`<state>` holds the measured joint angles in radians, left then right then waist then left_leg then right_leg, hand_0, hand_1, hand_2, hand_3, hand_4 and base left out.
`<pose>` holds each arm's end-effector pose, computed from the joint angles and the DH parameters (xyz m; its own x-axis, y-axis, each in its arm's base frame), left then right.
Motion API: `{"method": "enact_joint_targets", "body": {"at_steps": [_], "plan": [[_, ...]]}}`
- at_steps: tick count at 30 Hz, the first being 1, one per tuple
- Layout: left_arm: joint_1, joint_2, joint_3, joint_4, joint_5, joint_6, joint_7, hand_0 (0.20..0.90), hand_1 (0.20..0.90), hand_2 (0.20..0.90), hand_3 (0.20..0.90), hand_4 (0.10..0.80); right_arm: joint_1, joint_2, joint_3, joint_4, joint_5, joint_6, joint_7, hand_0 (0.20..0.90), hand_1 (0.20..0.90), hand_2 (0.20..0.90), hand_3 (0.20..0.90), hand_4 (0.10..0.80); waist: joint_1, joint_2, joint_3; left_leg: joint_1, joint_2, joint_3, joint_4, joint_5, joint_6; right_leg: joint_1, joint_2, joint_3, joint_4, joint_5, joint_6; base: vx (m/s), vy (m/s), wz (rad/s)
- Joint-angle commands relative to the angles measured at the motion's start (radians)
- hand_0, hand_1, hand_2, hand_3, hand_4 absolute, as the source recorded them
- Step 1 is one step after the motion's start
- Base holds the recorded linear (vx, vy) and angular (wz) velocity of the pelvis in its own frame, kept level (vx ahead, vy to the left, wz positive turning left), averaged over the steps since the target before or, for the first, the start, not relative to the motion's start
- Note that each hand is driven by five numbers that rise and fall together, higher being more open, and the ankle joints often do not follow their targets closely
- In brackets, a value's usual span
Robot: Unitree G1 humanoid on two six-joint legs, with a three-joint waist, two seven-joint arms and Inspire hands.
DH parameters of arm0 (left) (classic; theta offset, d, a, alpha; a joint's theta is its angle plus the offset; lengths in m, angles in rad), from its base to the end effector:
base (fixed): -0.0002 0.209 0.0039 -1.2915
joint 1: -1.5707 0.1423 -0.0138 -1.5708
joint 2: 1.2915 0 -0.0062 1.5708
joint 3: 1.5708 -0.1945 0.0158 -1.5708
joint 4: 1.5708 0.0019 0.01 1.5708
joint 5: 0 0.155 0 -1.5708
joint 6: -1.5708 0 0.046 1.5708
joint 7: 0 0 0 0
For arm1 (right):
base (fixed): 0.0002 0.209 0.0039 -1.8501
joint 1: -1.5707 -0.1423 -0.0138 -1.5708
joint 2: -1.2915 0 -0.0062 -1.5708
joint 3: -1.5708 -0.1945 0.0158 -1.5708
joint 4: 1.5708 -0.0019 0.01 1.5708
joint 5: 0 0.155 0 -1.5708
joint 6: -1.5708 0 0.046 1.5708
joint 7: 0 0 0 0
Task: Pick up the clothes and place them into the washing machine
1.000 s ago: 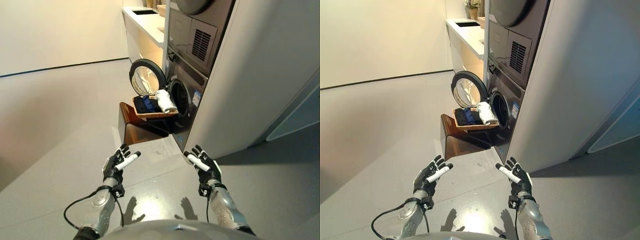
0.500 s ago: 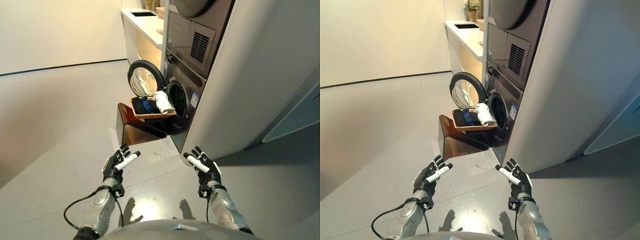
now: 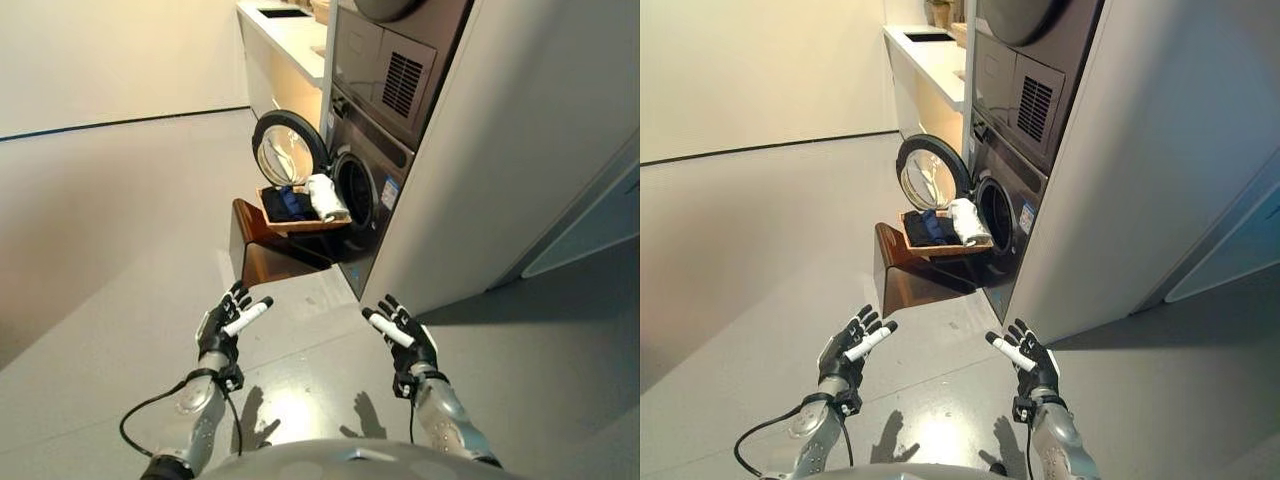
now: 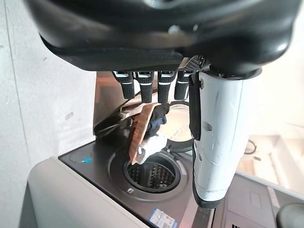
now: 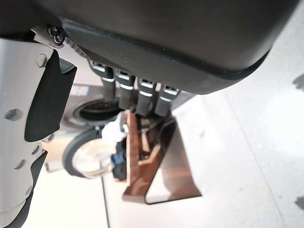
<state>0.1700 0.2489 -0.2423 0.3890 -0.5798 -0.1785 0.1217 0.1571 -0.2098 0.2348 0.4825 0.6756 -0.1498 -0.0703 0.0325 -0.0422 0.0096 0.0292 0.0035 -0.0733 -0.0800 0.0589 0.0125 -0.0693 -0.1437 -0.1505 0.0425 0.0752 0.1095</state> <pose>0.1483 0.1814 -0.0666 0.8912 0.0851 -0.4456 -0.2007 0.9549 -0.2189 0.1417 -0.1768 -0.0816 0.8448 -0.0543 -0.5324 0.2547 0.9157 0.3107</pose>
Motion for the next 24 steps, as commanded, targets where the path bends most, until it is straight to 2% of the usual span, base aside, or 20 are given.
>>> {"method": "enact_joint_targets", "body": {"at_steps": [1, 2, 3, 4, 6, 9, 10, 12, 15, 16, 17, 18, 19, 21, 22, 24], "plan": [[-0.109, 0.033, 0.032, -0.142, 0.026, -0.091, -0.016, 0.9, 0.9, 0.9, 0.9, 0.8, -0.082, 0.007, -0.045, -0.137, -0.007, -0.076, 0.015, 0.9, 0.9, 0.9, 0.9, 0.8, -0.015, 0.023, 0.062, 0.013, -0.084, 0.015, 0.135, -0.172, 0.045, -0.019, -0.021, 0.01, 0.333, -0.043, 0.041, 0.139, 0.159, 0.16], [-0.119, 0.038, 0.028, -0.143, 0.034, -0.087, -0.013, 0.9, 0.9, 0.9, 0.9, 0.8, -0.075, 0.007, -0.047, -0.145, -0.004, -0.08, 0.018, 0.9, 0.9, 0.9, 0.9, 0.8, -0.032, 0.038, 0.083, 0.028, -0.082, -0.002, 0.166, -0.188, 0.055, -0.072, -0.012, 0.027, 0.458, 0.0, 0.036, 0.09, 0.101, 0.25], [-0.119, 0.037, 0.029, -0.143, 0.034, -0.087, -0.013, 0.9, 0.9, 0.9, 0.9, 0.8, -0.075, 0.007, -0.047, -0.145, -0.004, -0.08, 0.018, 0.9, 0.9, 0.9, 0.9, 0.8, -0.031, 0.036, 0.083, 0.027, -0.084, -0.001, 0.168, -0.189, 0.055, -0.075, -0.013, 0.029, 0.463, -0.002, 0.037, 0.204, 0.159, 0.3], [-0.129, 0.046, 0.027, -0.15, 0.071, -0.083, 0.003, 0.9, 0.9, 0.9, 0.9, 0.8, -0.075, 0.008, -0.043, -0.146, -0.008, -0.08, 0.017, 0.9, 0.9, 0.9, 0.9, 0.8, -0.046, 0.053, 0.095, 0.043, -0.071, -0.015, 0.177, -0.186, 0.052, -0.131, 0.005, 0.039, 0.523, 0.001, 0.033, 0.213, 0.061, 0.28], [-0.127, 0.048, 0.028, -0.158, 0.078, -0.088, 0.008, 0.9, 0.9, 0.9, 0.9, 0.8, -0.07, 0.007, -0.046, -0.153, -0.006, -0.079, 0.019, 0.9, 0.9, 0.9, 0.9, 0.8, -0.057, 0.055, 0.092, 0.058, -0.07, -0.026, 0.169, -0.184, 0.046, -0.149, 0.012, 0.039, 0.487, -0.017, 0.023, 0.251, 0.024, 0.17], [-0.127, 0.045, 0.025, -0.161, 0.078, -0.091, 0.0, 0.9, 0.9, 0.9, 0.9, 0.8, -0.067, 0.004, -0.058, -0.147, 0.007, -0.084, 0.014, 0.9, 0.9, 0.9, 0.9, 0.8, -0.073, 0.05, 0.089, 0.109, -0.072, -0.055, 0.158, -0.196, 0.029, -0.169, 0.006, 0.009, 0.316, -0.035, 0.013, 0.296, -0.066, 0.12], [-0.125, 0.042, 0.021, -0.165, 0.073, -0.091, -0.002, 0.9, 0.9, 0.9, 0.9, 0.8, -0.075, 0.001, -0.055, -0.135, 0.011, -0.085, 0.008, 0.9, 0.9, 0.9, 0.9, 0.8, -0.091, 0.033, 0.082, 0.163, -0.083, -0.079, 0.135, -0.207, 0.012, -0.198, 0.003, -0.003, 0.097, 0.017, 0.031, 0.54, -0.169, 0.09], [-0.125, 0.043, 0.023, -0.164, 0.079, -0.091, -0.009, 0.9, 0.9, 0.9, 0.9, 0.8, -0.084, -0.003, -0.048, -0.127, 0.011, -0.08, 0.007, 0.9, 0.9, 0.9, 0.9, 0.8, -0.105, 0.035, 0.085, 0.217, -0.064, -0.092, 0.104, -0.223, -0.003, -0.201, 0.029, -0.004, -0.026, 0.083, 0.052, 0.428, -0.123, 0.09], [-0.129, 0.036, 0.016, -0.157, 0.095, -0.089, -0.005, 0.9, 0.9, 0.9, 0.9, 0.8, -0.087, -0.004, -0.043, -0.121, 0.01, -0.077, 0.004, 0.9, 0.9, 0.9, 0.9, 0.8, -0.126, 0.034, 0.076, 0.283, -0.045, -0.118, 0.089, -0.241, -0.012, -0.232, 0.059, 0.019, -0.085, 0.133, 0.057, 0.375, -0.107, 0.65], [-0.128, 0.033, 0.013, -0.156, 0.096, -0.088, -0.006, 0.9, 0.9, 0.9, 0.9, 0.8, -0.077, -0.007, -0.042, -0.129, 0.012, -0.077, 0.005, 0.9, 0.9, 0.9, 0.9, 0.8, -0.135, 0.034, 0.069, 0.303, -0.034, -0.13, 0.092, -0.246, -0.015, -0.233, 0.072, 0.045, -0.072, 0.14, 0.054, 0.424, -0.158, 0.54], [-0.127, 0.029, 0.007, -0.154, 0.094, -0.087, -0.009, 0.9, 0.9, 0.9, 0.9, 0.8, -0.065, -0.008, -0.046, -0.135, 0.018, -0.078, 0.012, 0.9, 0.9, 0.9, 0.9, 0.8, -0.156, 0.028, 0.053, 0.319, -0.021, -0.153, 0.103, -0.238, -0.02, -0.233, 0.097, 0.102, -0.06, 0.137, 0.045, 0.553, -0.251, 0.22], [-0.128, 0.018, -0.007, -0.147, 0.089, -0.09, -0.014, 0.9, 0.9, 0.9, 0.9, 0.8, -0.049, -0.011, -0.045, -0.135, 0.031, -0.079, 0.017, 0.9, 0.9, 0.9, 0.9, 0.8, -0.16, 0.033, 0.033, 0.317, 0.005, -0.172, 0.144, -0.208, -0.041, -0.207, 0.135, 0.145, -0.063, 0.141, 0.033, 0.407, -0.2, 0.26], [-0.128, 0.018, -0.007, -0.147, 0.089, -0.09, -0.014, 0.9, 0.9, 0.9, 0.9, 0.8, -0.048, -0.011, -0.045, -0.135, 0.031, -0.079, 0.017, 0.9, 0.9, 0.9, 0.9, 0.8, -0.16, 0.035, 0.033, 0.318, 0.007, -0.171, 0.144, -0.208, -0.041, -0.207, 0.136, 0.144, -0.065, 0.142, 0.033, 0.366, -0.216, 0.45], [-0.133, 0.014, -0.021, -0.142, 0.093, -0.087, -0.017, 0.9, 0.9, 0.9, 0.9, 0.8, -0.05, -0.018, -0.042, -0.131, 0.038, -0.085, 0.019, 0.9, 0.9, 0.9, 0.9, 0.8, -0.161, 0.04, 0.021, 0.285, 0.029, -0.178, 0.24, -0.131, -0.07, -0.179, 0.164, 0.142, -0.059, 0.125, 0.008, 0.29, -0.195, 0.67], [-0.139, 0.012, -0.024, -0.138, 0.093, -0.09, -0.019, 0.9, 0.9, 0.9, 0.9, 0.8, -0.052, -0.023, -0.041, -0.122, 0.038, -0.087, 0.019, 0.9, 0.9, 0.9, 0.9, 0.8, -0.158, 0.044, 0.021, 0.251, 0.033, -0.168, 0.32, -0.083, -0.097, -0.145, 0.172, 0.129, -0.071, 0.11, -0.003, 0.331, -0.209, 0.55], [-0.151, 0.011, -0.034, -0.134, 0.094, -0.089, -0.022, 0.9, 0.9, 0.9, 0.9, 0.8, -0.063, -0.035, -0.042, -0.117, 0.057, -0.097, 0.018, 0.9, 0.9, 0.9, 0.9, 0.8, -0.148, 0.034, 0.027, 0.161, 0.011, -0.165, 0.533, 0.026, -0.126, -0.082, 0.176, 0.13, -0.09, 0.076, -0.035, 0.312, -0.201, 0.35]]}}
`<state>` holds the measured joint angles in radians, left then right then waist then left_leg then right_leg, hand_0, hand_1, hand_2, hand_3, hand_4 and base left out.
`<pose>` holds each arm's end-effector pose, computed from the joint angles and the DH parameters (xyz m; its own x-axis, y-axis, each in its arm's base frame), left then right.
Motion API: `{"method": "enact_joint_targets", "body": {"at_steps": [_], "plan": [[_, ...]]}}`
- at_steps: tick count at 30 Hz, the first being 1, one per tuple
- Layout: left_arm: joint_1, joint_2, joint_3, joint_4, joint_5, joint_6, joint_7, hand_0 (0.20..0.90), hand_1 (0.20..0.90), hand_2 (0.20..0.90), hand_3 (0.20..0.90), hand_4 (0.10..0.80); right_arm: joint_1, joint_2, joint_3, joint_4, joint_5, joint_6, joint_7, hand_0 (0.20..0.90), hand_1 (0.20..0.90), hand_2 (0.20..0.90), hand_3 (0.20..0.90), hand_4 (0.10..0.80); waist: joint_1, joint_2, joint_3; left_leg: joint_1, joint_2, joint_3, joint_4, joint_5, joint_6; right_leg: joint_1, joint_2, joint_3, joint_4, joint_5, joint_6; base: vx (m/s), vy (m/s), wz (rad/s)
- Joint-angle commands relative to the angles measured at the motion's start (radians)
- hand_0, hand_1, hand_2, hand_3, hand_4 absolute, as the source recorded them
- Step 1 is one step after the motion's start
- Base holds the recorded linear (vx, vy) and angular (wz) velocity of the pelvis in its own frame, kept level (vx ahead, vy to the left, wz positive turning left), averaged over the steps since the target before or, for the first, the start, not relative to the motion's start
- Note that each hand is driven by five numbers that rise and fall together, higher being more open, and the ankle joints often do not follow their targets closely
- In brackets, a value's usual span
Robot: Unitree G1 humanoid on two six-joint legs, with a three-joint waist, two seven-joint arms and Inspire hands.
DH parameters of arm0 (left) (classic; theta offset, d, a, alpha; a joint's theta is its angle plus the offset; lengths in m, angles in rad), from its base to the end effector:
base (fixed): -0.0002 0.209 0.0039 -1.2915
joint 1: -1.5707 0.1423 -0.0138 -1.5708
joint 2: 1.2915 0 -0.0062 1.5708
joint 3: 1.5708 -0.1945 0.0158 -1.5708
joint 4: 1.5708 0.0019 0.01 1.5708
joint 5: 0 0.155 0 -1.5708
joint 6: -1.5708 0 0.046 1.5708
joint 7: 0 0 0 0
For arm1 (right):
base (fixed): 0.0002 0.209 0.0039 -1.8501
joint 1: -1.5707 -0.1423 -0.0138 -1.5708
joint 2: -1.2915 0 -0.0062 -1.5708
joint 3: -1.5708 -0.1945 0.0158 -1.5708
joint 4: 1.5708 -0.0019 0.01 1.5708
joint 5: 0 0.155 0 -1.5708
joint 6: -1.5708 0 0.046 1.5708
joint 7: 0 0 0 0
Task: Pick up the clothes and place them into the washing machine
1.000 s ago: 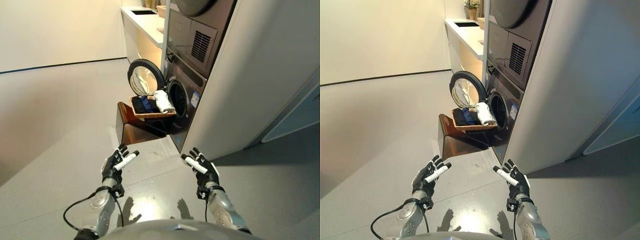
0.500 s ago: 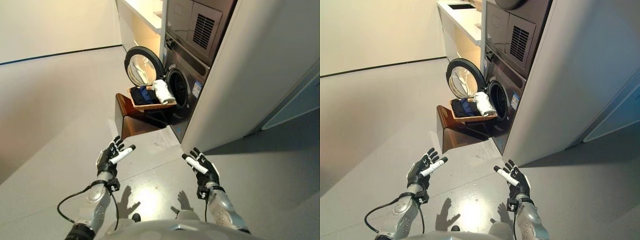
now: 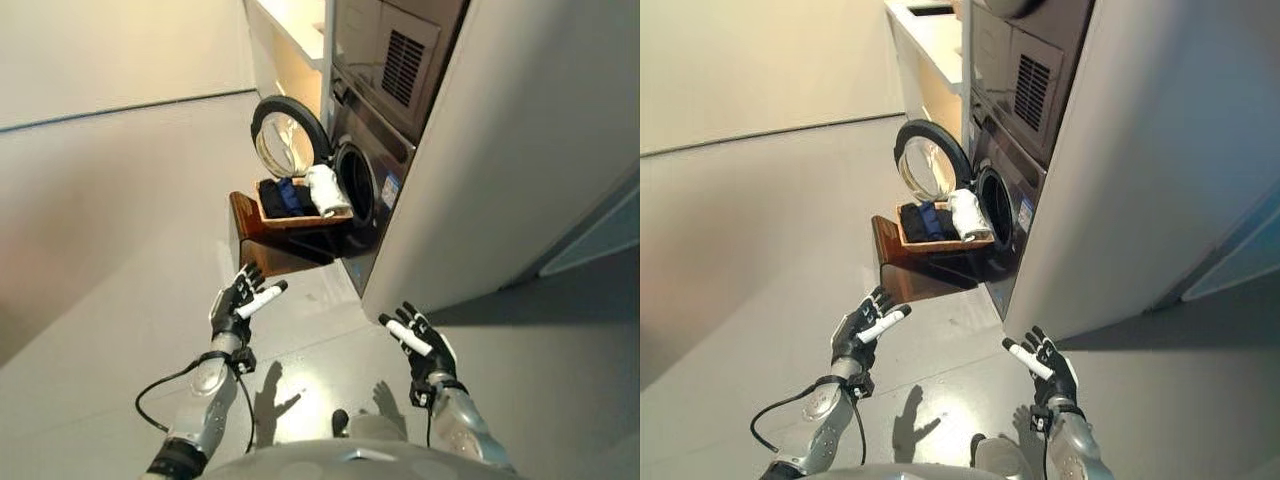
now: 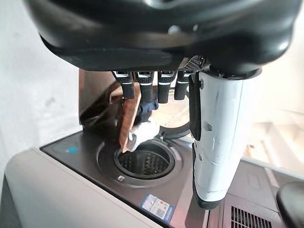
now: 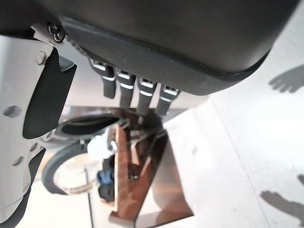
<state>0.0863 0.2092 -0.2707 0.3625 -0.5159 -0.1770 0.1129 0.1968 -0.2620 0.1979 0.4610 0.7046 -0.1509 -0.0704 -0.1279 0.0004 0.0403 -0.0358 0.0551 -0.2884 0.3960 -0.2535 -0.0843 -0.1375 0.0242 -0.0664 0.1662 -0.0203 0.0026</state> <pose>0.1754 0.1594 -0.0515 0.9383 0.0013 -0.3458 -0.0873 0.9685 -0.2334 0.1321 -0.1992 -0.0800 0.8341 -0.1147 -0.5396 0.3056 0.9104 0.2789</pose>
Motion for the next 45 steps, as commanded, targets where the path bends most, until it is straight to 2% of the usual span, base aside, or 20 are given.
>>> {"method": "enact_joint_targets", "body": {"at_steps": [1, 3, 6, 8, 10, 11, 12, 13, 16, 21, 25, 26, 28, 29, 32, 35, 37, 41, 42, 45], "plan": [[-0.071, 0.052, -0.011, -0.104, 0.034, -0.09, -0.016, 0.9, 0.9, 0.9, 0.9, 0.8, -0.106, 0.013, -0.002, -0.094, 0.032, -0.097, 0.018, 0.9, 0.9, 0.9, 0.9, 0.8, 0.02, -0.016, 0.004, 0.18, -0.052, 0.058, 0.157, 0.375, -0.035, 0.021, 0.009, 0.044, -0.222, 0.151, 0.056, 0.304, -0.226, 0.24], [-0.076, 0.051, -0.012, -0.1, 0.035, -0.086, -0.011, 0.9, 0.9, 0.9, 0.9, 0.8, -0.114, 0.006, 0.002, -0.093, 0.037, -0.102, 0.01, 0.9, 0.9, 0.9, 0.9, 0.8, 0.041, -0.035, 0.033, 0.103, -0.066, 0.089, 0.297, 0.408, -0.034, 0.079, 0.0, 0.045, -0.229, 0.127, 0.034, 0.243, -0.209, 0.11], [-0.063, 0.05, -0.006, -0.107, 0.018, -0.082, -0.009, 0.9, 0.9, 0.9, 0.9, 0.8, -0.122, 0.006, -0.001, -0.085, 0.042, -0.105, 0.001, 0.9, 0.9, 0.9, 0.9, 0.8, 0.06, -0.043, 0.053, 0.029, -0.037, 0.153, 0.326, 0.393, -0.002, 0.115, 0.002, 0.047, -0.225, 0.1, 0.018, 0.176, -0.144, 0.04], [-0.046, 0.06, -0.007, -0.114, 0.017, -0.082, -0.016, 0.9, 0.9, 0.9, 0.9, 0.8, -0.13, 0.012, -0.004, -0.081, 0.047, -0.114, -0.004, 0.9, 0.9, 0.9, 0.9, 0.8, 0.096, -0.069, 0.077, -0.14, -0.025, 0.212, 0.229, 0.308, 0.04, 0.17, -0.002, 0.06, -0.225, 0.064, 0.012, 0.244, -0.119, 0.22], [-0.043, 0.062, -0.011, -0.113, 0.016, -0.083, -0.017, 0.9, 0.9, 0.9, 0.9, 0.8, -0.13, 0.013, -0.005, -0.078, 0.045, -0.118, -0.006, 0.9, 0.9, 0.9, 0.9, 0.8, 0.104, -0.07, 0.083, -0.178, -0.007, 0.237, 0.164, 0.287, 0.043, 0.187, -0.001, 0.064, -0.225, 0.049, 0.016, 0.292, -0.043, 0.33], [-0.036, 0.061, -0.015, -0.113, 0.014, -0.086, -0.016, 0.9, 0.9, 0.9, 0.9, 0.8, -0.127, 0.015, -0.006, -0.081, 0.034, -0.121, -0.012, 0.9, 0.9, 0.9, 0.9, 0.8, 0.113, -0.063, 0.083, -0.222, 0.03, 0.269, -0.025, 0.296, 0.034, 0.214, 0.005, 0.069, -0.227, 0.022, 0.022, 0.311, -0.002, 0.25], [-0.035, 0.061, -0.016, -0.113, 0.014, -0.086, -0.016, 0.9, 0.9, 0.9, 0.9, 0.8, -0.126, 0.015, -0.006, -0.082, 0.034, -0.121, -0.012, 0.9, 0.9, 0.9, 0.9, 0.8, 0.119, -0.066, 0.089, -0.208, 0.029, 0.275, -0.034, 0.297, 0.034, 0.222, 0.002, 0.074, -0.229, 0.021, 0.023, 0.376, 0.059, -0.03], [-0.035, 0.064, -0.012, -0.116, 0.035, -0.091, -0.011, 0.9, 0.9, 0.9, 0.9, 0.8, -0.124, 0.015, -0.008, -0.081, 0.02, -0.124, -0.017, 0.9, 0.9, 0.9, 0.9, 0.8, 0.124, -0.045, 0.082, -0.231, 0.047, 0.28, -0.177, 0.348, 0.021, 0.241, 0.021, 0.078, -0.237, 0.005, 0.026, 0.28, 0.063, -0.11], [-0.037, 0.066, -0.012, -0.115, 0.086, -0.094, -0.007, 0.9, 0.9, 0.9, 0.9, 0.8, -0.12, 0.015, -0.015, -0.078, -0.014, -0.123, -0.023, 0.9, 0.9, 0.9, 0.9, 0.8, 0.155, -0.024, 0.069, -0.237, 0.043, 0.296, -0.48, 0.443, -0.01, 0.33, 0.034, 0.123, -0.244, -0.059, 0.026, 0.452, 0.095, -0.22], [-0.038, 0.073, -0.006, -0.123, 0.094, -0.108, -0.005, 0.9, 0.9, 0.9, 0.9, 0.8, -0.115, 0.027, -0.005, -0.079, -0.026, -0.115, -0.016, 0.9, 0.9, 0.9, 0.9, 0.8, 0.174, -0.022, 0.043, -0.221, 0.041, 0.31, -0.483, 0.495, -0.016, 0.397, 0.016, 0.166, -0.241, -0.105, 0.033, 0.343, 0.122, -0.45], [-0.044, 0.094, -0.01, -0.126, 0.11, -0.122, 0.014, 0.9, 0.9, 0.9, 0.9, 0.8, -0.111, 0.054, 0.01, -0.085, -0.02, -0.109, -0.004, 0.9, 0.9, 0.9, 0.9, 0.8, 0.186, -0.064, 0.004, -0.2, 0.013, 0.314, -0.433, 0.47, 0.013, 0.412, -0.064, 0.181, -0.19, -0.11, 0.08, 0.367, 0.202, -0.98], [-0.044, 0.094, -0.01, -0.126, 0.109, -0.122, 0.014, 0.9, 0.9, 0.9, 0.9, 0.8, -0.111, 0.054, 0.01, -0.085, -0.02, -0.109, -0.004, 0.9, 0.9, 0.9, 0.9, 0.8, 0.186, -0.065, 0.004, -0.201, 0.012, 0.315, -0.431, 0.469, 0.013, 0.412, -0.065, 0.182, -0.19, -0.111, 0.08, 0.327, 0.199, -0.35], [-0.048, 0.115, -0.015, -0.134, 0.119, -0.121, 0.012, 0.9, 0.9, 0.9, 0.9, 0.8, -0.109, 0.062, 0.005, -0.084, -0.028, -0.105, 0.008, 0.9, 0.9, 0.9, 0.9, 0.8, 0.186, -0.099, -0.009, -0.204, -0.039, 0.329, -0.376, 0.399, 0.065, 0.365, -0.112, 0.191, -0.054, -0.014, 0.133, 0.296, 0.193, -0.06], [-0.048, 0.114, -0.015, -0.134, 0.119, -0.121, 0.012, 0.9, 0.9, 0.9, 0.9, 0.8, -0.11, 0.062, 0.004, -0.084, -0.028, -0.105, 0.007, 0.9, 0.9, 0.9, 0.9, 0.8, 0.188, -0.097, -0.011, -0.208, -0.035, 0.33, -0.375, 0.4, 0.064, 0.361, -0.109, 0.194, -0.054, -0.011, 0.133, 0.287, 0.206, -0.01], [-0.056, 0.13, -0.02, -0.136, 0.127, -0.12, 0.013, 0.9, 0.9, 0.9, 0.9, 0.8, -0.114, 0.064, -0.001, -0.086, -0.04, -0.103, 0.013, 0.9, 0.9, 0.9, 0.9, 0.8, 0.18, -0.094, -0.004, -0.172, -0.062, 0.325, -0.365, 0.351, 0.097, 0.261, -0.092, 0.199, 0.165, 0.122, 0.18, 0.202, 0.171, 0.04], [-0.062, 0.146, -0.02, -0.145, 0.132, -0.122, 0.014, 0.9, 0.9, 0.9, 0.9, 0.8, -0.123, 0.061, -0.004, -0.094, -0.072, -0.108, 0.014, 0.9, 0.9, 0.9, 0.9, 0.8, 0.158, -0.061, 0.03, -0.1, -0.057, 0.31, -0.376, 0.319, 0.122, 0.158, -0.062, 0.145, 0.385, 0.207, 0.206, 0.23, 0.213, 0.06], [-0.063, 0.151, -0.022, -0.145, 0.133, -0.121, 0.009, 0.9, 0.9, 0.9, 0.9, 0.8, -0.123, 0.063, -0.007, -0.091, -0.087, -0.107, 0.008, 0.9, 0.9, 0.9, 0.9, 0.8, 0.15, -0.041, 0.043, -0.052, -0.055, 0.298, -0.386, 0.297, 0.134, 0.099, -0.089, 0.079, 0.434, 0.195, 0.184, 0.297, 0.18, 0.04], [-0.048, 0.148, -0.017, -0.153, 0.112, -0.123, -0.013, 0.9, 0.9, 0.9, 0.9, 0.8, -0.119, 0.053, -0.015, -0.09, -0.086, -0.104, 0.008, 0.9, 0.9, 0.9, 0.9, 0.8, 0.123, -0.02, 0.058, 0.038, -0.057, 0.256, -0.418, 0.26, 0.121, 0.001, -0.14, -0.014, 0.236, 0.046, 0.128, 0.374, 0.027, 0.04], [-0.043, 0.142, -0.01, -0.156, 0.1, -0.123, -0.018, 0.9, 0.9, 0.9, 0.9, 0.8, -0.127, 0.05, -0.018, -0.079, -0.091, -0.101, -0.002, 0.9, 0.9, 0.9, 0.9, 0.8, 0.122, -0.034, 0.061, 0.081, -0.061, 0.254, -0.43, 0.229, 0.103, -0.021, -0.189, -0.079, 0.026, 0.064, 0.137, 0.45, -0.162, 0.1], [-0.038, 0.135, 0.004, -0.162, 0.105, -0.122, -0.021, 0.9, 0.9, 0.9, 0.9, 0.8, -0.147, 0.041, -0.018, -0.064, -0.11, -0.092, -0.011, 0.9, 0.9, 0.9, 0.9, 0.8, 0.123, -0.053, 0.076, 0.153, -0.057, 0.263, -0.454, 0.192, 0.08, -0.036, -0.206, -0.183, -0.167, 0.153, 0.173, 0.335, -0.149, 0.26]]}}
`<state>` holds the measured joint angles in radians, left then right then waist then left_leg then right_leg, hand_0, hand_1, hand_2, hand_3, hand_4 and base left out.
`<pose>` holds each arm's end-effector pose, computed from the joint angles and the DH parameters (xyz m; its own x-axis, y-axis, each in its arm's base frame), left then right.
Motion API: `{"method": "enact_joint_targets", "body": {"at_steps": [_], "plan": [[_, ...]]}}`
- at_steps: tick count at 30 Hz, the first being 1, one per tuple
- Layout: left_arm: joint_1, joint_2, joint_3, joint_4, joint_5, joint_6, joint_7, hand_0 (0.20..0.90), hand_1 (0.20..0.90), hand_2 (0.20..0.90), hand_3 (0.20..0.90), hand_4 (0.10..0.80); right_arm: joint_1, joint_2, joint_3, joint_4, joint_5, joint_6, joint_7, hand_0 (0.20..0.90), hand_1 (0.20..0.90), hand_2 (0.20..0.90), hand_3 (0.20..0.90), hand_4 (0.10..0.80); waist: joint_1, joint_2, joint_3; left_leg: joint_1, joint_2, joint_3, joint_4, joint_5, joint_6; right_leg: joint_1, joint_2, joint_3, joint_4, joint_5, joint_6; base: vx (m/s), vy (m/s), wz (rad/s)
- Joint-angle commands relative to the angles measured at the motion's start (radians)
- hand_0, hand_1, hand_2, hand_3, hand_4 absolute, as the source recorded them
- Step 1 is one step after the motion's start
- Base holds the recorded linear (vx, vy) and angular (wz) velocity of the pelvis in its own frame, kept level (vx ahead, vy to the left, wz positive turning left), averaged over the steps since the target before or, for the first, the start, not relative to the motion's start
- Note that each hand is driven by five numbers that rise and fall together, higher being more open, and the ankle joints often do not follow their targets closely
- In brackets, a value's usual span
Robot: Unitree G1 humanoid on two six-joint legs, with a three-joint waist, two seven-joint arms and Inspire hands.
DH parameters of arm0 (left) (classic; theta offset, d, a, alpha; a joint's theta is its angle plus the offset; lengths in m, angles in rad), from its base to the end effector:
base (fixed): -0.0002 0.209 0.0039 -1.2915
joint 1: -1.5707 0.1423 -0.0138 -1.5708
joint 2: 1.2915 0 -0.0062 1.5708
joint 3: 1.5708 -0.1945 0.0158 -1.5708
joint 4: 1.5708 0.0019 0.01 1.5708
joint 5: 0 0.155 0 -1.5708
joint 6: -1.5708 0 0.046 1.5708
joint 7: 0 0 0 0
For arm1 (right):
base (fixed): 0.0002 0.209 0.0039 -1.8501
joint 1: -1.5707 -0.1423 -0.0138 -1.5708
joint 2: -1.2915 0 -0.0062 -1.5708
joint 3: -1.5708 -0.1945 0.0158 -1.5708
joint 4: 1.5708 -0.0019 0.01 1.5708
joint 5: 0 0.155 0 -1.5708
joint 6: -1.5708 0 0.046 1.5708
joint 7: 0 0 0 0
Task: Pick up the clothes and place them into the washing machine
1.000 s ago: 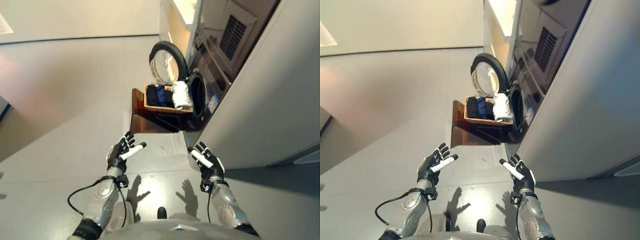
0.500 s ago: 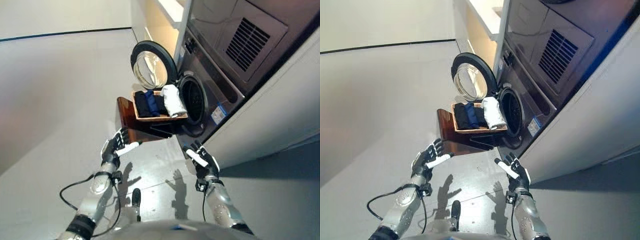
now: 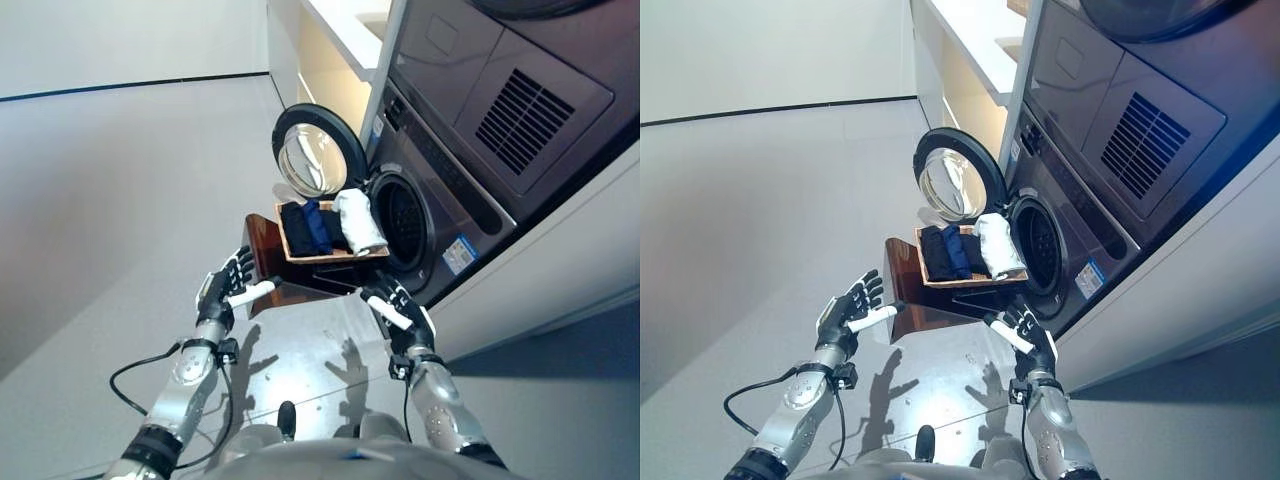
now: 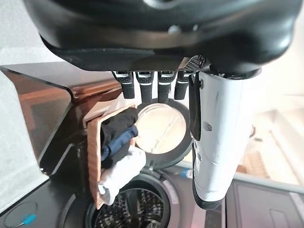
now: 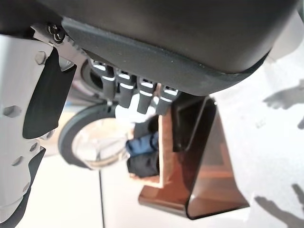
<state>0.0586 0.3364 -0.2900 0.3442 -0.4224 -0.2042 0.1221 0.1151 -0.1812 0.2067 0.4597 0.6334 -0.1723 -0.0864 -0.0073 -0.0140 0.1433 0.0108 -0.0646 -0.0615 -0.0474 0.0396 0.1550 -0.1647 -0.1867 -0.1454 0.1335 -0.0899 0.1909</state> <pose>0.1839 0.1866 -0.0397 0.9615 -0.0018 -0.2749 -0.0085 0.9993 -0.0362 0.1595 -0.1710 -0.0711 0.8867 -0.0722 -0.4567 0.2384 0.9178 0.3176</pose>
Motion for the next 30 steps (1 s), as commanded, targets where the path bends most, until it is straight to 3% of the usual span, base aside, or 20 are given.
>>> {"method": "enact_joint_targets", "body": {"at_steps": [1, 3, 4, 8, 10, 12, 13, 15, 16, 18, 20, 22, 24, 26, 27, 30], "plan": [[-0.01, 0.006, 0.023, -0.141, 0.017, -0.095, -0.034, 0.9, 0.9, 0.9, 0.9, 0.8, -0.07, -0.041, -0.024, -0.058, -0.035, -0.07, 0.005, 0.9, 0.9, 0.9, 0.9, 0.8, -0.002, -0.045, -0.028, 0.117, 0.06, 0.033, -0.017, -0.107, -0.162, -0.002, 0.017, -0.092, -0.162, 0.234, -0.014, 0.244, -0.127, 0.21], [-0.009, -0.005, 0.012, -0.127, 0.031, -0.097, -0.035, 0.9, 0.9, 0.9, 0.9, 0.8, -0.054, -0.038, -0.023, -0.05, -0.026, -0.072, 0.007, 0.9, 0.9, 0.9, 0.9, 0.8, -0.012, -0.063, -0.044, 0.136, 0.064, 0.015, -0.023, -0.123, -0.168, 0.019, 0.051, 0.007, -0.172, 0.231, -0.028, 0.283, -0.13, 0.32], [-0.011, -0.009, 0.01, -0.122, 0.028, -0.1, -0.033, 0.9, 0.9, 0.9, 0.9, 0.8, -0.049, -0.04, -0.023, -0.051, -0.023, -0.072, 0.008, 0.9, 0.9, 0.9, 0.9, 0.8, -0.009, -0.062, -0.047, 0.15, 0.074, 0.013, -0.033, -0.123, -0.174, 0.029, 0.059, 0.025, -0.179, 0.231, -0.029, 0.255, -0.142, 0.58], [-0.012, -0.038, 0.012, -0.106, 0.012, -0.098, -0.027, 0.9, 0.9, 0.9, 0.9, 0.8, -0.049, -0.048, -0.028, -0.022, 0.015, -0.071, 0.014, 0.9, 0.9, 0.9, 0.9, 0.8, -0.006, -0.064, -0.083, 0.163, 0.116, -0.014, -0.02, -0.134, -0.204, 0.073, 0.093, 0.012, -0.18, 0.214, -0.054, 0.253, -0.206, 0.41], [-0.021, -0.04, 0.004, -0.099, 0.015, -0.093, -0.032, 0.9, 0.9, 0.9, 0.9, 0.8, -0.052, -0.056, -0.025, -0.001, 0.035, -0.077, 0.014, 0.9, 0.9, 0.9, 0.9, 0.8, -0.009, -0.064, -0.089, 0.133, 0.14, -0.023, 0.087, -0.129, -0.23, 0.103, 0.119, 0.008, -0.179, 0.186, -0.08, 0.217, -0.218, 0.26], [-0.028, -0.041, -0.006, -0.096, 0.017, -0.09, -0.037, 0.9, 0.9, 0.9, 0.9, 0.8, -0.06, -0.06, -0.016, 0.005, 0.06, -0.084, 0.018, 0.9, 0.9, 0.9, 0.9, 0.8, -0.01, -0.065, -0.071, 0.062, 0.154, -0.026, 0.282, -0.084, -0.258, 0.152, 0.141, 0.003, -0.195, 0.161, -0.109, 0.134, -0.218, 0.37], [-0.032, -0.039, -0.008, -0.098, 0.018, -0.091, -0.035, 0.9, 0.9, 0.9, 0.9, 0.8, -0.062, -0.062, -0.012, 0.013, 0.069, -0.087, 0.018, 0.9, 0.9, 0.9, 0.9, 0.8, -0.003, -0.069, -0.052, 0.006, 0.152, -0.033, 0.391, -0.038, -0.269, 0.177, 0.144, 0.001, -0.202, 0.153, -0.122, 0.053, -0.178, 0.35], [-0.029, -0.038, -0.005, -0.104, 0.012, -0.092, -0.034, 0.9, 0.9, 0.9, 0.9, 0.8, -0.072, -0.069, -0.007, 0.026, 0.08, -0.085, 0.021, 0.9, 0.9, 0.9, 0.9, 0.8, 0.012, -0.081, -0.023, -0.068, 0.116, -0.046, 0.537, -0.006, -0.261, 0.204, 0.14, 0.005, -0.204, 0.145, -0.139, 0.049, -0.136, 0.21], [-0.024, -0.037, -0.003, -0.106, 0.009, -0.091, -0.035, 0.9, 0.9, 0.9, 0.9, 0.8, -0.079, -0.071, -0.008, 0.035, 0.076, -0.084, 0.02, 0.9, 0.9, 0.9, 0.9, 0.8, 0.02, -0.084, -0.016, -0.093, 0.116, -0.038, 0.566, 0.01, -0.256, 0.215, 0.139, 0.0, -0.206, 0.136, -0.146, 0.103, -0.091, 0.02], [-0.017, -0.032, -0.001, -0.11, 0.01, -0.091, -0.037, 0.9, 0.9, 0.9, 0.9, 0.8, -0.084, -0.072, -0.016, 0.04, 0.073, -0.082, 0.011, 0.9, 0.9, 0.9, 0.9, 0.8, 0.029, -0.089, -0.012, -0.149, 0.147, -0.002, 0.539, 0.029, -0.249, 0.232, 0.129, -0.002, -0.208, 0.121, -0.148, 0.128, -0.03, 0.05], [-0.016, -0.03, 0.001, -0.103, 0.011, -0.092, -0.029, 0.9, 0.9, 0.9, 0.9, 0.8, -0.089, -0.07, -0.02, 0.047, 0.07, -0.085, 0.001, 0.9, 0.9, 0.9, 0.9, 0.8, 0.031, -0.091, -0.018, -0.177, 0.178, 0.031, 0.414, 0.002, -0.241, 0.248, 0.123, -0.002, -0.214, 0.105, -0.14, 0.179, 0.029, 0.09], [-0.018, -0.029, -0.005, -0.101, 0.01, -0.095, -0.019, 0.9, 0.9, 0.9, 0.9, 0.8, -0.091, -0.07, -0.02, 0.054, 0.057, -0.089, -0.013, 0.9, 0.9, 0.9, 0.9, 0.8, 0.039, -0.082, -0.024, -0.181, 0.188, 0.032, 0.258, 0.0, -0.243, 0.261, 0.125, 0.005, -0.217, 0.087, -0.131, 0.223, 0.089, 0.1], [-0.021, -0.031, -0.012, -0.102, 0.022, -0.093, -0.01, 0.9, 0.9, 0.9, 0.9, 0.8, -0.095, -0.07, -0.021, 0.071, 0.034, -0.088, -0.029, 0.9, 0.9, 0.9, 0.9, 0.8, 0.053, -0.06, -0.031, -0.198, 0.203, -0.004, 0.085, 0.075, -0.254, 0.285, 0.135, 0.02, -0.22, 0.061, -0.121, 0.283, 0.138, 0.13], [-0.03, -0.03, -0.022, -0.101, 0.045, -0.092, -0.009, 0.9, 0.9, 0.9, 0.9, 0.8, -0.097, -0.068, -0.027, 0.076, 0.031, -0.088, -0.039, 0.9, 0.9, 0.9, 0.9, 0.8, 0.059, -0.047, -0.036, -0.214, 0.199, 0.007, -0.019, 0.121, -0.275, 0.316, 0.136, 0.03, -0.221, 0.032, -0.115, 0.298, 0.161, 0.18], [-0.04, -0.029, -0.032, -0.096, 0.048, -0.091, -0.015, 0.9, 0.9, 0.9, 0.9, 0.8, -0.096, -0.069, -0.035, 0.074, 0.025, -0.086, -0.046, 0.9, 0.9, 0.9, 0.9, 0.8, 0.054, -0.041, -0.046, -0.226, 0.193, 0.043, -0.039, 0.128, -0.278, 0.328, 0.132, 0.029, -0.221, 0.021, -0.11, 0.268, 0.185, 0.06], [-0.047, -0.02, -0.049, -0.103, 0.062, -0.098, -0.026, 0.9, 0.9, 0.9, 0.9, 0.8, -0.091, -0.059, -0.033, 0.097, 0.011, -0.076, -0.036, 0.9, 0.9, 0.9, 0.9, 0.8, 0.065, -0.038, -0.074, -0.2, 0.172, 0.017, -0.038, 0.143, -0.27, 0.358, 0.115, 0.052, -0.22, 0.008, -0.093, 0.278, 0.209, -0.45]]}}
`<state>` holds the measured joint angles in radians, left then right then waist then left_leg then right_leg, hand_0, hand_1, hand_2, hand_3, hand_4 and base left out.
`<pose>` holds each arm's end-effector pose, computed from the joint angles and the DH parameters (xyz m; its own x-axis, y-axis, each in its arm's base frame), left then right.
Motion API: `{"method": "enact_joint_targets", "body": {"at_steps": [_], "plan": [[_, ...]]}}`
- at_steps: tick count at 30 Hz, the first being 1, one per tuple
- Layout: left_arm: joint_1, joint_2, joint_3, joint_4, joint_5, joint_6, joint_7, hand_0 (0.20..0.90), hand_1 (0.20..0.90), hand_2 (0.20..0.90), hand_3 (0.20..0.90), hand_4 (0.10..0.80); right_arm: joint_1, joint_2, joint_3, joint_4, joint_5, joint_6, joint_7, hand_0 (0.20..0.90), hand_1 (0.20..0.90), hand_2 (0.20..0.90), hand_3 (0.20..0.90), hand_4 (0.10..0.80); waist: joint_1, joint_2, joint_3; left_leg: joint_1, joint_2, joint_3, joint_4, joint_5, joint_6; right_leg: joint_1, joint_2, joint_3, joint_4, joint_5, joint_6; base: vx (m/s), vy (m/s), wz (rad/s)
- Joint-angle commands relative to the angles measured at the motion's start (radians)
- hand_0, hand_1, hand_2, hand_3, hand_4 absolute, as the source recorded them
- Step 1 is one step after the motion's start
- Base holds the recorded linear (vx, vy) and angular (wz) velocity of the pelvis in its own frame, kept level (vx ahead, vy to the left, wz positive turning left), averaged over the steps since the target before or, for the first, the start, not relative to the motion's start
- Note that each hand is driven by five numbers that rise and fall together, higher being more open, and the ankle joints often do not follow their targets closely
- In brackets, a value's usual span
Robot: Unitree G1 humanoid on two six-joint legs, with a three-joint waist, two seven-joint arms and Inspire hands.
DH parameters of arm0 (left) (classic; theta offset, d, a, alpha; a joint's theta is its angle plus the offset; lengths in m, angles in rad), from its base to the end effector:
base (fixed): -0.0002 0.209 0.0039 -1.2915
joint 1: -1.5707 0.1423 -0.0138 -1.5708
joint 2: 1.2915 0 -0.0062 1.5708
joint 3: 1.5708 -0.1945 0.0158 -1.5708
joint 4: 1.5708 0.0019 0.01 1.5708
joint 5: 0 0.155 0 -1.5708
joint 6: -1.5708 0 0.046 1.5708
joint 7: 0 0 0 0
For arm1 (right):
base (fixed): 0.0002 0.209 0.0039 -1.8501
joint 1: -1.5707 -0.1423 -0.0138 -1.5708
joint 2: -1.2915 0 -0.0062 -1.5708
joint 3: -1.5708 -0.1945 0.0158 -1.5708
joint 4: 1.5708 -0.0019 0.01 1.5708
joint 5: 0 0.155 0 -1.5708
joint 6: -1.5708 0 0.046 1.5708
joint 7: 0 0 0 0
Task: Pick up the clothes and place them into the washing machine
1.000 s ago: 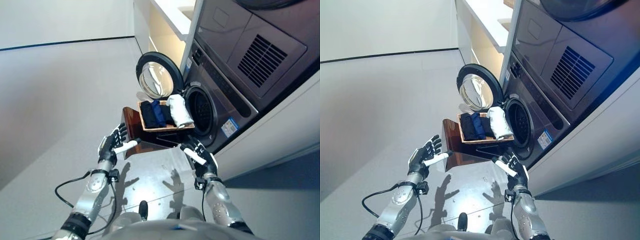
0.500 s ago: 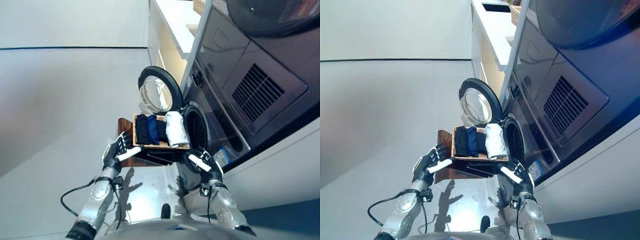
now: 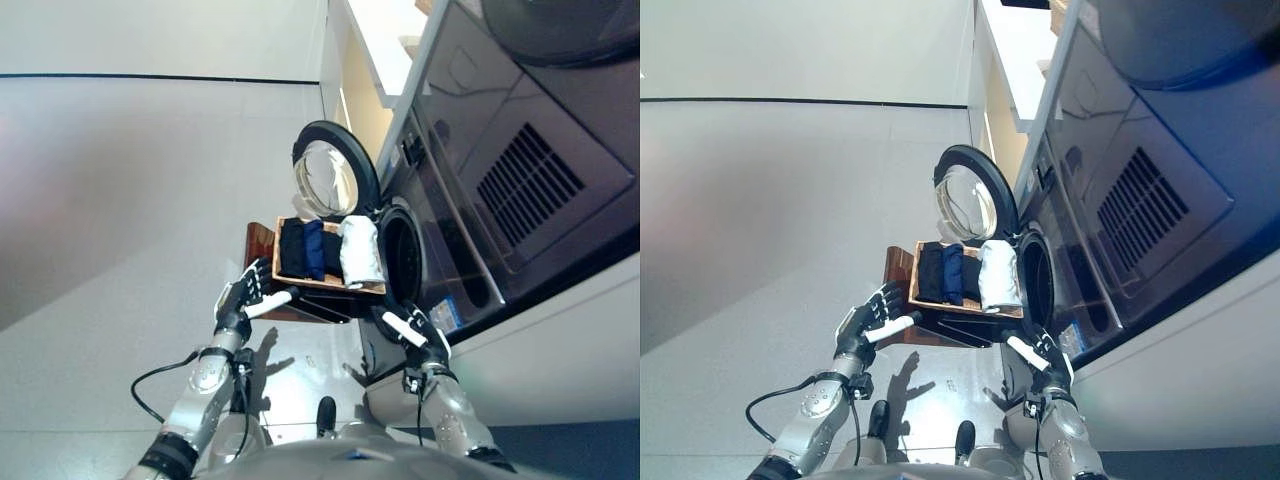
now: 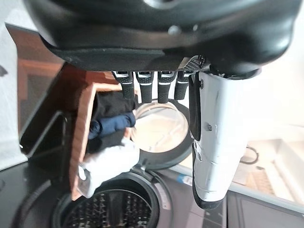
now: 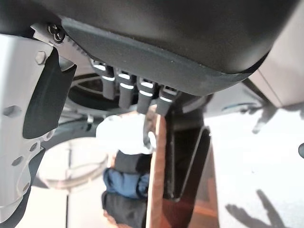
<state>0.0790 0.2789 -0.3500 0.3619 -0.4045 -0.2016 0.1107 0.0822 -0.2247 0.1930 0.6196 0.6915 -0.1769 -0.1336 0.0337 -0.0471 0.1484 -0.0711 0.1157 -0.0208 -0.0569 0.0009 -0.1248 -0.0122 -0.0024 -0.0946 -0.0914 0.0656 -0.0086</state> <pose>0.1732 0.1622 -0.0512 0.9436 -0.0744 -0.3227 0.0509 0.9954 -0.0807 0.1513 -0.1939 -0.0884 0.8024 -0.1866 -0.5668 0.3713 0.8997 0.2295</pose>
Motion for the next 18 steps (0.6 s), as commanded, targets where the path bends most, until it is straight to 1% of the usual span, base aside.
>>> {"method": "enact_joint_targets", "body": {"at_steps": [1, 3, 4, 5, 6, 7, 8, 9, 10, 11, 12, 13, 15, 16, 17, 18], "plan": [[-0.068, 0.045, 0.003, -0.122, 0.047, -0.1, -0.02, 0.9, 0.9, 0.9, 0.9, 0.8, -0.061, -0.011, -0.017, -0.056, -0.047, -0.07, 0.012, 0.9, 0.9, 0.9, 0.9, 0.8, 0.026, -0.012, -0.088, -0.106, -0.016, -0.021, -0.022, 0.176, 0.015, 0.21, -0.086, 0.009, 0.011, -0.146, 0.115, 0.292, 0.232, -0.87], [-0.07, 0.06, -0.008, -0.125, 0.052, -0.094, -0.031, 0.9, 0.9, 0.9, 0.9, 0.8, -0.068, -0.003, -0.016, -0.05, -0.061, -0.061, 0.013, 0.9, 0.9, 0.9, 0.9, 0.8, 0.027, -0.025, -0.098, -0.088, -0.033, 0.002, -0.005, 0.153, 0.036, 0.207, -0.127, 0.019, 0.043, -0.145, 0.137, 0.266, 0.247, -0.63], [-0.072, 0.066, -0.013, -0.125, 0.05, -0.087, -0.039, 0.9, 0.9, 0.9, 0.9, 0.8, -0.07, 0.001, -0.02, -0.053, -0.069, -0.056, 0.015, 0.9, 0.9, 0.9, 0.9, 0.8, 0.034, -0.035, -0.103, -0.084, -0.046, 0.02, 0.013, 0.129, 0.057, 0.194, -0.157, 0.024, 0.091, -0.143, 0.154, 0.243, 0.261, -0.43], [-0.072, 0.074, -0.016, -0.125, 0.044, -0.078, -0.051, 0.9, 0.9, 0.9, 0.9, 0.8, -0.072, 0.002, -0.017, -0.044, -0.08, -0.048, 0.021, 0.9, 0.9, 0.9, 0.9, 0.8, 0.036, -0.039, -0.102, -0.076, -0.056, 0.032, 0.029, 0.105, 0.076, 0.172, -0.171, 0.035, 0.15, -0.136, 0.162, 0.201, 0.252, -0.41], [-0.073, 0.085, -0.018, -0.129, 0.038, -0.073, -0.059, 0.9, 0.9, 0.9, 0.9, 0.8, -0.078, 0.005, -0.016, -0.036, -0.085, -0.043, 0.024, 0.9, 0.9, 0.9, 0.9, 0.8, 0.038, -0.04, -0.095, -0.066, -0.063, 0.04, 0.039, 0.089, 0.093, 0.129, -0.176, 0.051, 0.234, -0.113, 0.168, 0.156, 0.237, -0.4], [-0.073, 0.093, -0.018, -0.134, 0.036, -0.071, -0.061, 0.9, 0.9, 0.9, 0.9, 0.8, -0.084, 0.009, -0.014, -0.035, -0.091, -0.042, 0.022, 0.9, 0.9, 0.9, 0.9, 0.8, 0.035, -0.035, -0.088, -0.054, -0.07, 0.042, 0.044, 0.077, 0.107, 0.086, -0.181, 0.055, 0.318, -0.068, 0.176, 0.145, 0.27, -0.36], [-0.073, 0.098, -0.016, -0.134, 0.037, -0.07, -0.059, 0.9, 0.9, 0.9, 0.9, 0.8, -0.091, 0.014, -0.014, -0.033, -0.096, -0.042, 0.021, 0.9, 0.9, 0.9, 0.9, 0.8, 0.034, -0.032, -0.077, -0.033, -0.084, 0.05, 0.048, 0.061, 0.126, 0.036, -0.196, 0.057, 0.417, -0.013, 0.186, 0.137, 0.273, -0.35], [-0.074, 0.105, -0.016, -0.136, 0.036, -0.071, -0.059, 0.9, 0.9, 0.9, 0.9, 0.8, -0.096, 0.013, -0.01, -0.038, -0.103, -0.038, 0.024, 0.9, 0.9, 0.9, 0.9, 0.8, 0.025, -0.019, -0.068, -0.014, -0.08, 0.047, 0.044, 0.058, 0.133, -0.011, -0.189, 0.057, 0.481, 0.034, 0.188, 0.084, 0.181, -0.27], [-0.074, 0.105, -0.015, -0.136, 0.036, -0.071, -0.06, 0.9, 0.9, 0.9, 0.9, 0.8, -0.096, 0.013, -0.01, -0.038, -0.103, -0.038, 0.023, 0.9, 0.9, 0.9, 0.9, 0.8, 0.027, -0.019, -0.068, -0.013, -0.08, 0.048, 0.043, 0.058, 0.133, -0.014, -0.189, 0.059, 0.485, 0.033, 0.189, 0.122, 0.221, -0.38], [-0.075, 0.115, -0.018, -0.14, 0.025, -0.07, -0.067, 0.9, 0.9, 0.9, 0.9, 0.8, -0.101, 0.003, -0.002, -0.06, -0.125, -0.035, 0.026, 0.9, 0.9, 0.9, 0.9, 0.8, 0.01, -0.001, -0.047, 0.018, -0.079, 0.037, 0.03, 0.051, 0.146, -0.076, -0.167, 0.055, 0.576, 0.06, 0.185, 0.157, 0.197, -0.37], [-0.073, 0.117, -0.019, -0.139, 0.022, -0.068, -0.073, 0.9, 0.9, 0.9, 0.9, 0.8, -0.097, -0.001, -0.002, -0.069, -0.13, -0.029, 0.029, 0.9, 0.9, 0.9, 0.9, 0.8, -0.001, 0.003, -0.044, 0.029, -0.085, 0.023, 0.025, 0.045, 0.151, -0.097, -0.154, 0.056, 0.587, 0.052, 0.18, 0.234, 0.239, -0.26], [-0.07, 0.115, -0.017, -0.14, 0.02, -0.068, -0.075, 0.9, 0.9, 0.9, 0.9, 0.8, -0.095, -0.003, -0.002, -0.08, -0.135, -0.03, 0.027, 0.9, 0.9, 0.9, 0.9, 0.8, -0.008, 0.006, -0.043, 0.039, -0.089, 0.02, 0.02, 0.04, 0.153, -0.114, -0.15, 0.051, 0.573, 0.045, 0.174, 0.226, 0.108, -0.03], [-0.061, 0.109, -0.011, -0.138, 0.004, -0.064, -0.083, 0.9, 0.9, 0.9, 0.9, 0.8, -0.085, -0.007, -0.009, -0.103, -0.131, -0.031, 0.026, 0.9, 0.9, 0.9, 0.9, 0.8, -0.023, 0.006, -0.041, 0.064, -0.099, 0.007, 0.0, 0.031, 0.147, -0.132, -0.15, 0.046, 0.468, 0.013, 0.163, 0.245, 0.024, -0.01], [-0.057, 0.108, -0.005, -0.139, -0.002, -0.064, -0.084, 0.9, 0.9, 0.9, 0.9, 0.8, -0.081, -0.01, -0.011, -0.109, -0.136, -0.029, 0.025, 0.9, 0.9, 0.9, 0.9, 0.8, -0.028, 0.006, -0.038, 0.081, -0.099, 0.002, -0.011, 0.024, 0.14, -0.13, -0.159, 0.028, 0.393, 0.004, 0.162, 0.249, -0.065, 0.0], [-0.052, 0.105, 0.003, -0.139, -0.008, -0.064, -0.084, 0.9, 0.9, 0.9, 0.9, 0.8, -0.078, -0.01, -0.011, -0.112, -0.148, -0.027, 0.02, 0.9, 0.9, 0.9, 0.9, 0.8, -0.03, 0.002, -0.035, 0.098, -0.098, 0.0, -0.019, 0.013, 0.133, -0.136, -0.173, -0.006, 0.292, 0.008, 0.165, 0.257, -0.109, -0.05], [-0.052, 0.1, 0.01, -0.14, -0.006, -0.065, -0.08, 0.9, 0.9, 0.9, 0.9, 0.8, -0.077, -0.011, -0.009, -0.115, -0.177, -0.023, 0.016, 0.9, 0.9, 0.9, 0.9, 0.8, -0.03, -0.004, -0.032, 0.119, -0.094, 0.001, -0.026, 0.0, 0.124, -0.143, -0.19, -0.05, 0.2, 0.031, 0.173, 0.255, -0.134, -0.14]]}}
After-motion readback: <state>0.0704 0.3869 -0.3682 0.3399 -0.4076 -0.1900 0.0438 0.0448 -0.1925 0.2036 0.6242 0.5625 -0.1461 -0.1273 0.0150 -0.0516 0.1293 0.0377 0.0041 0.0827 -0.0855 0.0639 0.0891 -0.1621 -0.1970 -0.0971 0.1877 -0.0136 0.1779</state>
